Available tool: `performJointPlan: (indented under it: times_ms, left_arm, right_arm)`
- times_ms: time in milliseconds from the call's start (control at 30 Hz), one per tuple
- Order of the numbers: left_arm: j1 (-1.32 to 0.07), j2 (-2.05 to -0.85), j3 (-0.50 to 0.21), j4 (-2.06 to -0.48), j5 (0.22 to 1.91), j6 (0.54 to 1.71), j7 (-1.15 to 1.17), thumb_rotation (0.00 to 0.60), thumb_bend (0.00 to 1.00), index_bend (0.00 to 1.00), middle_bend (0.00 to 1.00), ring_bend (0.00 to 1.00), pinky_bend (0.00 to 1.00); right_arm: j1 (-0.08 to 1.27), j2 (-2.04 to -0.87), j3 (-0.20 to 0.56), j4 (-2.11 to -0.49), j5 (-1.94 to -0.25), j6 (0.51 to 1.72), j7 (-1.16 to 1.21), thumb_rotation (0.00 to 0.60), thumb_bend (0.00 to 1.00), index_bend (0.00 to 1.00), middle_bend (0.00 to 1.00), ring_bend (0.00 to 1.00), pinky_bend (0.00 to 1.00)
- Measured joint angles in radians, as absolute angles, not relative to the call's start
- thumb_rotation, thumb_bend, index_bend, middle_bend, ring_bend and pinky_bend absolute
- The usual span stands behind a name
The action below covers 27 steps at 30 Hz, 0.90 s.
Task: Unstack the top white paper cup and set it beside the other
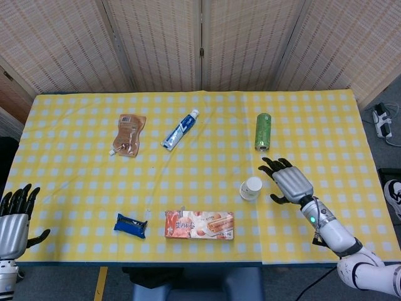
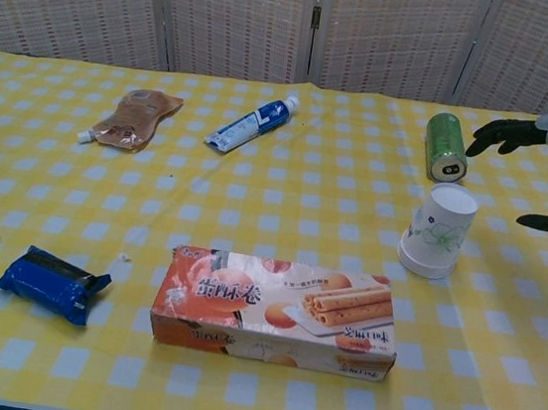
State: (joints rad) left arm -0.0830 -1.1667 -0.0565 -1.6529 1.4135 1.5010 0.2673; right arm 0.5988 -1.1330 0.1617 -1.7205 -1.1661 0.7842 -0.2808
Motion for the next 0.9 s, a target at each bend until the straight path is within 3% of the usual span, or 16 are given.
performJointPlan:
  times_ms: [300,900]
  left_arm:
    - [-0.088,-1.176,-0.061,-1.65,1.413,1.498,0.287,0.6,0.2,0.07,0.06,0.06,0.0]
    - [-0.086,-1.178,-0.062,-1.641,1.4,1.49,0.28,0.6,0.2,0.07,0.06,0.05,0.0]
  right_arm:
    - [0.679,-1.19,0.152,-1.677,-1.069,0.735,-0.33,0.6,0.4,0.2,0.07,0.12,0.09]
    - [0.748,-1.22,0.112,-1.668,-0.993,0.746,-0.371,0.6,0.45,0.3,0.1,0.13,0.09]
